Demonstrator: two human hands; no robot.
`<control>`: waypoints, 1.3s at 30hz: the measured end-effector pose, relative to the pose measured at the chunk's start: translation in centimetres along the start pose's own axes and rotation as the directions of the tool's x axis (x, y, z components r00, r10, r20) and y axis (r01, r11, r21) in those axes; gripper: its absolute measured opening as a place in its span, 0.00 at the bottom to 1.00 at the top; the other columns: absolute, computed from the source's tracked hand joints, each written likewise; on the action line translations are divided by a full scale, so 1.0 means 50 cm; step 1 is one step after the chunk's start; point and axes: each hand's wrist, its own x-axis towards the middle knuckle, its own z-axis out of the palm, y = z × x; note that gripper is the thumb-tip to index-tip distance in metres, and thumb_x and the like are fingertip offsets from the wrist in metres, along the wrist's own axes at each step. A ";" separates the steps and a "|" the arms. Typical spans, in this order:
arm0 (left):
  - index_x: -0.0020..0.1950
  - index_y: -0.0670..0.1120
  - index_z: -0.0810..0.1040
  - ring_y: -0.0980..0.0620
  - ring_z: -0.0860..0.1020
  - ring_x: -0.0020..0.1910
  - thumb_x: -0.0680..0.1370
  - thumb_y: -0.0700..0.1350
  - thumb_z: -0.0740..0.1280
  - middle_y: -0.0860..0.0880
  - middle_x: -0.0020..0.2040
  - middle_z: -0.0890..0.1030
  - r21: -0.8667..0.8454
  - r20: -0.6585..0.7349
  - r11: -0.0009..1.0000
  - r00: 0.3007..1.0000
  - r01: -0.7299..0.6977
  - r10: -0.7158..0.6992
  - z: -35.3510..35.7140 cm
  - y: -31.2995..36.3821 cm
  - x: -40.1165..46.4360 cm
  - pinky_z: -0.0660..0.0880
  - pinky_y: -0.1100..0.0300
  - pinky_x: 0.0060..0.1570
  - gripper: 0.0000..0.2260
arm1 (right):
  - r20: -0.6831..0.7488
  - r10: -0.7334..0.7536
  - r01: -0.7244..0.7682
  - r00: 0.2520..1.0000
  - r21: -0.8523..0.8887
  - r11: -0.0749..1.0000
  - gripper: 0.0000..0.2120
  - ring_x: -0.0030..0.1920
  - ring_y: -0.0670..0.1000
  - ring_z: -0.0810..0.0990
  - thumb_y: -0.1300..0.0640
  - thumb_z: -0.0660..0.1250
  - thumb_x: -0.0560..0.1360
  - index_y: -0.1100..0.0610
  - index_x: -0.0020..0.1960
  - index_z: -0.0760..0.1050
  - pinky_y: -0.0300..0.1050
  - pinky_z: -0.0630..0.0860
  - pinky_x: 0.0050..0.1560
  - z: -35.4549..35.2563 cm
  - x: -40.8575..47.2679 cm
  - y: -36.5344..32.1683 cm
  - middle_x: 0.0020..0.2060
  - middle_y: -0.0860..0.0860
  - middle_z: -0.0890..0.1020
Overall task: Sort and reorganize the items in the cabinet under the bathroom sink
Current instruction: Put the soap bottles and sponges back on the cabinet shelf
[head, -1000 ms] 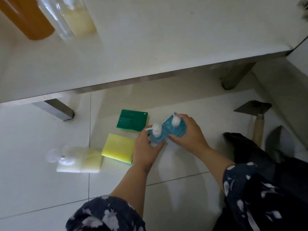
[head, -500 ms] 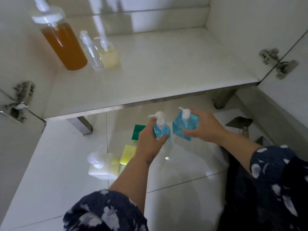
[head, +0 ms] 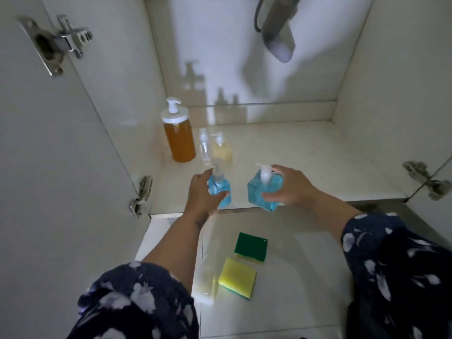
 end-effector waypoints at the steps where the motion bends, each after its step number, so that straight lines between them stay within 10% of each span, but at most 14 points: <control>1: 0.72 0.48 0.66 0.45 0.71 0.66 0.73 0.40 0.72 0.45 0.68 0.68 -0.007 -0.015 1.000 1.000 0.013 -0.013 -0.001 -0.005 0.018 0.70 0.51 0.66 0.29 | 0.006 -0.007 0.007 1.000 0.003 1.000 0.26 0.55 0.50 0.76 0.53 0.76 0.66 0.49 0.63 0.73 0.38 0.66 0.47 0.011 0.025 -0.003 0.50 0.47 0.76; 15: 0.71 0.49 0.70 0.44 0.72 0.68 0.75 0.33 0.68 0.48 0.72 0.70 -0.286 -0.029 0.953 0.993 0.099 -0.112 0.026 -0.122 0.280 0.73 0.45 0.63 0.26 | 0.231 -0.140 0.111 0.963 0.135 0.985 0.33 0.62 0.52 0.75 0.62 0.74 0.68 0.49 0.70 0.68 0.47 0.74 0.61 0.132 0.351 0.024 0.64 0.50 0.73; 21: 0.73 0.51 0.68 0.46 0.74 0.66 0.78 0.37 0.66 0.51 0.71 0.69 -0.269 -0.083 0.961 0.992 0.065 -0.091 0.023 -0.152 0.343 0.74 0.51 0.61 0.24 | 0.233 -0.069 0.054 0.970 0.070 0.996 0.39 0.73 0.58 0.65 0.58 0.69 0.75 0.40 0.76 0.52 0.44 0.64 0.68 0.182 0.406 0.037 0.78 0.56 0.45; 33: 0.75 0.54 0.63 0.44 0.69 0.70 0.81 0.37 0.61 0.48 0.72 0.69 -0.103 -0.091 0.994 0.995 0.036 -0.046 0.019 -0.166 0.433 0.68 0.42 0.68 0.25 | 0.143 -0.108 0.085 0.984 0.160 0.983 0.33 0.65 0.57 0.72 0.57 0.70 0.74 0.49 0.75 0.60 0.50 0.72 0.65 0.214 0.472 0.002 0.66 0.54 0.71; 39: 0.75 0.52 0.63 0.49 0.71 0.68 0.81 0.36 0.60 0.48 0.69 0.71 -0.115 -0.061 0.993 0.998 0.011 -0.018 0.004 -0.173 0.440 0.71 0.57 0.60 0.24 | 0.102 -0.085 0.062 0.991 0.212 0.975 0.28 0.58 0.53 0.76 0.61 0.70 0.74 0.51 0.72 0.66 0.43 0.74 0.54 0.218 0.482 -0.004 0.63 0.52 0.75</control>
